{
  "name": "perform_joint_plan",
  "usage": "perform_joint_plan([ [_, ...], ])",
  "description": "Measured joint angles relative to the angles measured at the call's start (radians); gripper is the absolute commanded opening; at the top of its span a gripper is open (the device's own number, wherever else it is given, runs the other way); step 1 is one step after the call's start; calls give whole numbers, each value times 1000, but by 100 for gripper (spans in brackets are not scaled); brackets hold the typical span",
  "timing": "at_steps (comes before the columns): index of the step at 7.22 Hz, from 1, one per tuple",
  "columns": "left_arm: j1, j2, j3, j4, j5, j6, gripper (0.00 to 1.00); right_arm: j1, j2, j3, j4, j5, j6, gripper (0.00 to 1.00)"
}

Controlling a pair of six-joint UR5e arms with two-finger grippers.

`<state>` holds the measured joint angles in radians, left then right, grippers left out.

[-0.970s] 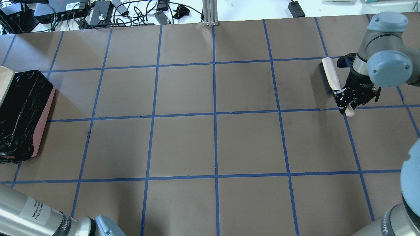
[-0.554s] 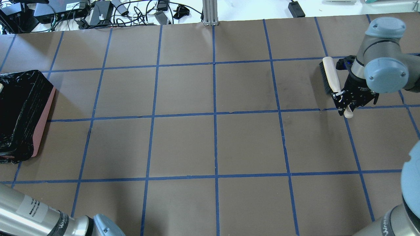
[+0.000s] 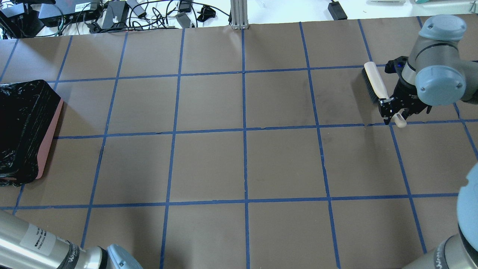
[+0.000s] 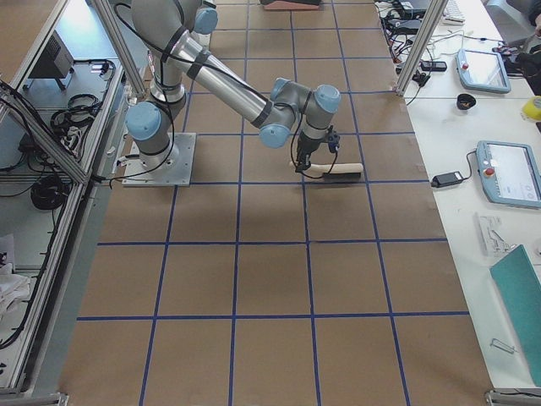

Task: Sweep and dump trash into bin
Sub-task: 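Tip the dustpan over the bin with left gripper while right sets brush down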

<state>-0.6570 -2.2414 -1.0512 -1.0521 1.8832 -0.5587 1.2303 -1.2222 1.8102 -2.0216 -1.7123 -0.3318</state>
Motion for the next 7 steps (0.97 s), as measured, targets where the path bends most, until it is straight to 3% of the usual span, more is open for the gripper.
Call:
perform_joint_plan([
  [3, -91, 32, -25, 57, 133, -61, 0, 0, -10, -1, -11, 8, 2, 95],
  [7, -151, 72, -142, 220, 237, -121, 0, 1, -97, -3, -16, 15, 1, 100],
])
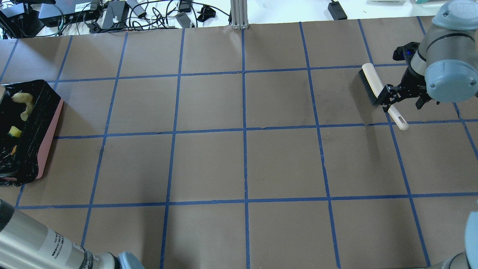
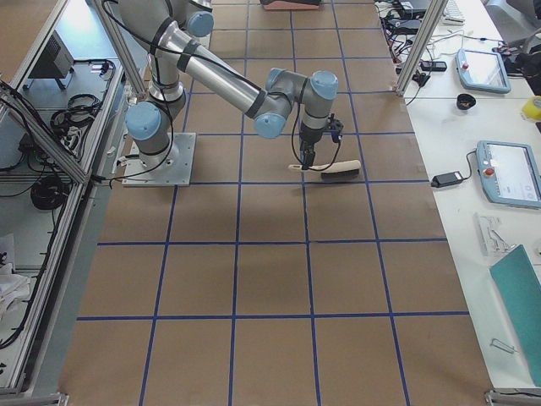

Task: Sweep and dump trash into bin
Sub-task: 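Tip the dustpan over the bin with left gripper while right sets brush down, then bring the empty dustpan back and lower it onto the table with the left gripper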

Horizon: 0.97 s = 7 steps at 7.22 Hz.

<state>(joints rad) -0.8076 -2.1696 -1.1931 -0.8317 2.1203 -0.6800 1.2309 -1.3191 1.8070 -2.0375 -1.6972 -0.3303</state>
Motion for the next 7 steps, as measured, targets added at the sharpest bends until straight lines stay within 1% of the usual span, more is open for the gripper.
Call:
perform_joint_plan([
  [2, -5, 14, -18, 32, 26, 11, 0, 2, -79, -4, 32, 37, 1, 100],
  [3, -6, 28, -19, 23, 19, 43, 0, 4, -117, -8, 58, 55, 2, 100],
  [4, -6, 50, -19, -11, -14, 83, 0, 6, -151, -29, 114, 69, 13, 100],
  [6, -8, 95, -10, -128, -121, 125, 0, 25, -184, -141, 303, 103, 59, 100],
  [7, -14, 114, -4, -200, -173, 124, 0, 49, -189, -188, 363, 110, 68, 100],
])
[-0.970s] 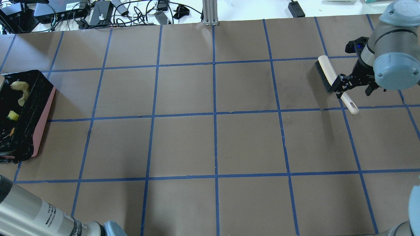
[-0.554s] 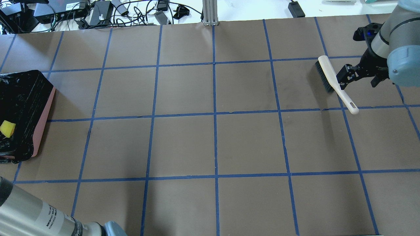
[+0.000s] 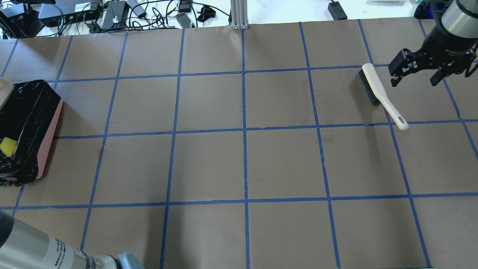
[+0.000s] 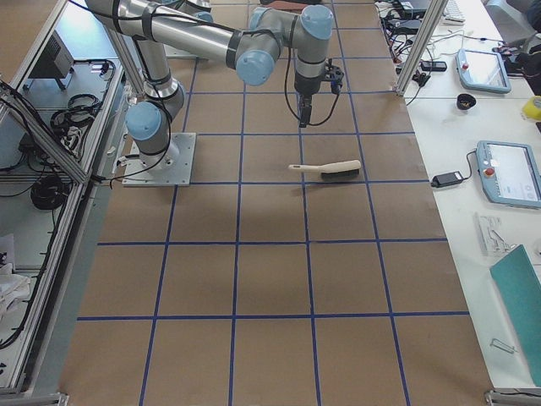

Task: Sweep and dump trash into bin
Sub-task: 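Bring the empty dustpan back and lower it onto the table with the left gripper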

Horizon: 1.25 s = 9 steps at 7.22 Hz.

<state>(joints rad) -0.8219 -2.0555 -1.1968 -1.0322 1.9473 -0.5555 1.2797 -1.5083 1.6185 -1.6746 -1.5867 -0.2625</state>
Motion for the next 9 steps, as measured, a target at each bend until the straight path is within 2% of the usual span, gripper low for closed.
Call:
perform_joint_plan([
  [2, -52, 36, 15, -168, -88, -22, 0, 95, -18, -31, 34, 2, 43, 100],
  [4, -112, 42, 23, -263, -147, -77, 0, 208, -26, -33, 38, 14, 93, 100],
  [6, -170, 27, 18, -307, -211, -123, 0, 256, -38, -26, 39, 65, 118, 100],
  [9, -282, -23, 6, -329, -267, -231, 0, 265, -48, -16, 40, 65, 173, 100],
])
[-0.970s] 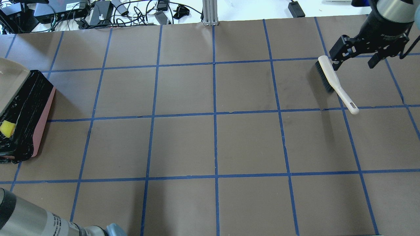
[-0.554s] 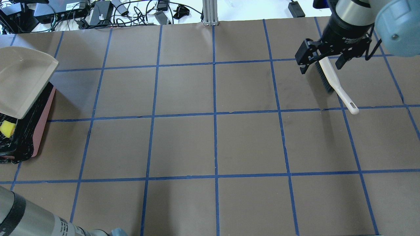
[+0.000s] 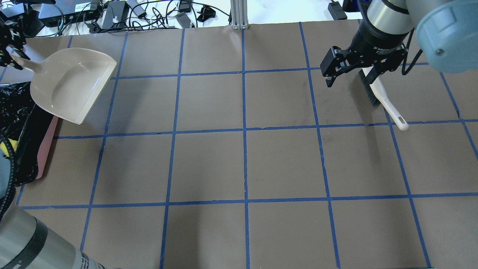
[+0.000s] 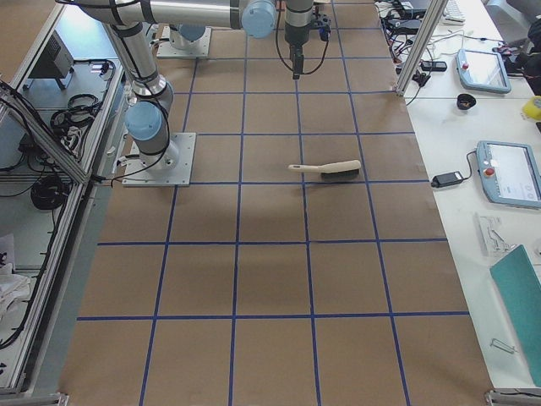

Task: Sweep and dump trash into bin
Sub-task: 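Bring the empty dustpan back and lower it onto the table with the left gripper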

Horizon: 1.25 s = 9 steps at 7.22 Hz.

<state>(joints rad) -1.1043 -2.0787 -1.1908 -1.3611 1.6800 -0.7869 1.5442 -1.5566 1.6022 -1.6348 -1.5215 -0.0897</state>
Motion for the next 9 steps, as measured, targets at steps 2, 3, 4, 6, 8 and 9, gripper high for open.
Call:
perform_joint_plan([
  [2, -53, -57, 11, 9, -1, -94, 0, 0, -15, 42, 0, -10, 7, 100],
  [3, -83, -94, 32, 11, 20, -144, 0, 0, -26, 62, 0, -32, 5, 100],
  [4, -120, -132, 56, 11, 51, -199, 0, 1, -31, 67, 0, -68, 1, 100],
  [6, -179, -185, 78, 12, 75, -327, 0, 8, -27, 51, 12, -97, -2, 100],
  [8, -215, -221, 104, 13, 73, -451, 0, 36, -6, 16, 40, -104, -2, 100],
  [9, -231, -227, 112, 13, 73, -513, 0, 43, 10, 0, 43, -102, -1, 100],
])
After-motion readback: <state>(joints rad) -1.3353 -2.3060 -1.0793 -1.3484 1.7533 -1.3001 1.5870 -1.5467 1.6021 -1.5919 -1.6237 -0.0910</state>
